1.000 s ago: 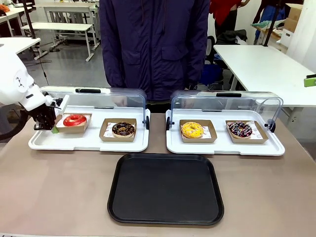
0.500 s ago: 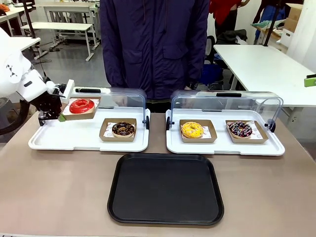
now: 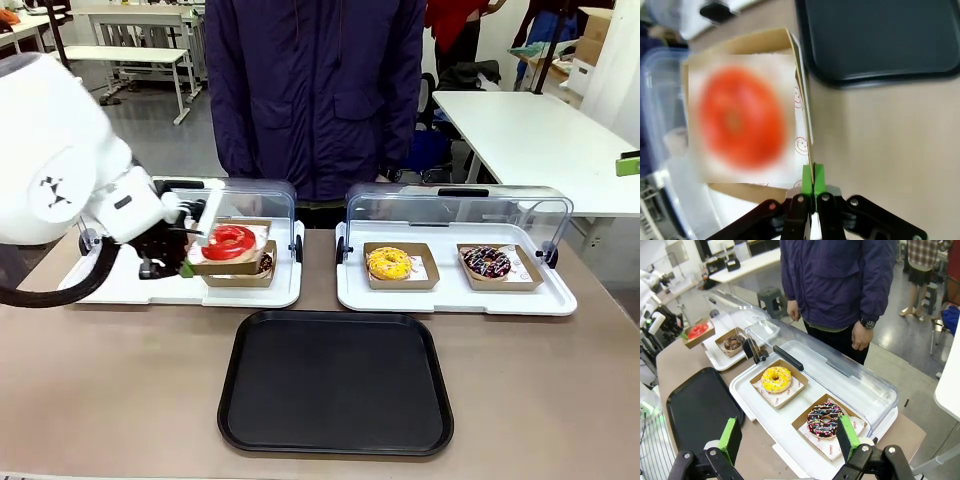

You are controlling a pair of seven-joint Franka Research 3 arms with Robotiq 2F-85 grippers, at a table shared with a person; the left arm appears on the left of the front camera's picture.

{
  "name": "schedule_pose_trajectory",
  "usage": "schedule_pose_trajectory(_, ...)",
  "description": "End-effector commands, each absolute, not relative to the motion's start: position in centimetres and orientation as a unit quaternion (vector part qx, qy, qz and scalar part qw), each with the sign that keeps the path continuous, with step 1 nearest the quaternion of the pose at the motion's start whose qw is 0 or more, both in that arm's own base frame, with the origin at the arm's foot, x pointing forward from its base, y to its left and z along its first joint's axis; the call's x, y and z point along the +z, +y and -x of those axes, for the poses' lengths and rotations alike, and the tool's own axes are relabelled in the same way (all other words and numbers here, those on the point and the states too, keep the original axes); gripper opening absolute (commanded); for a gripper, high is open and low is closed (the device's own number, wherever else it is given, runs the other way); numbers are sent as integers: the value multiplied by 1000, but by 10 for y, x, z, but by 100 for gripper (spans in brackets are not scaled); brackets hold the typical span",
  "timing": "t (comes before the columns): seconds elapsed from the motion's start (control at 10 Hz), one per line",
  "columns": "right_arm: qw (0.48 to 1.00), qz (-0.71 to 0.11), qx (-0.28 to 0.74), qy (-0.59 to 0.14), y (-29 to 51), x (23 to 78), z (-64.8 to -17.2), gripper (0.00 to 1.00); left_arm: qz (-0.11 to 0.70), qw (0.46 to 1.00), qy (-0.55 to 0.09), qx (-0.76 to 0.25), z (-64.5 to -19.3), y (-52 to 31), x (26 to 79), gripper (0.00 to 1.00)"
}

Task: Move the first donut from the left to the tray.
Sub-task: Pick up the Paper togo box containing the Donut indicated by the person and place it on the Handle tray.

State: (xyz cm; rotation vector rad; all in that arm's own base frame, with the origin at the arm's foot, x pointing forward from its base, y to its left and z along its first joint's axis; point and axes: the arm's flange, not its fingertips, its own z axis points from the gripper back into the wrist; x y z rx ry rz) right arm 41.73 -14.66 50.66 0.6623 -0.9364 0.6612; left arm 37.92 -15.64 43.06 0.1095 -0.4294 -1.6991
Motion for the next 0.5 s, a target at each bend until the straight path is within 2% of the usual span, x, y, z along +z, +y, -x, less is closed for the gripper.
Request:
schedule_pose_trajectory(0.0,781,-311,308,-446,-145,507,-419,100,-75,627,-186,-753,-328,-165,413,1)
schedule_pose_trajectory(0.2,781,-311,308,-446,-145,507,-419,100,-59,634,-160,-755,-329,-165,409,1)
schedule_pose_trajectory(0.3,781,-311,308,-446,-145,507,-419,100,-56,622,-181,-760,-363,-187,434,1)
schedule_pose_trajectory(0.4,781,-311,308,-446,-145,507,-419,100,-56,622,-181,-760,-363,-187,434,1)
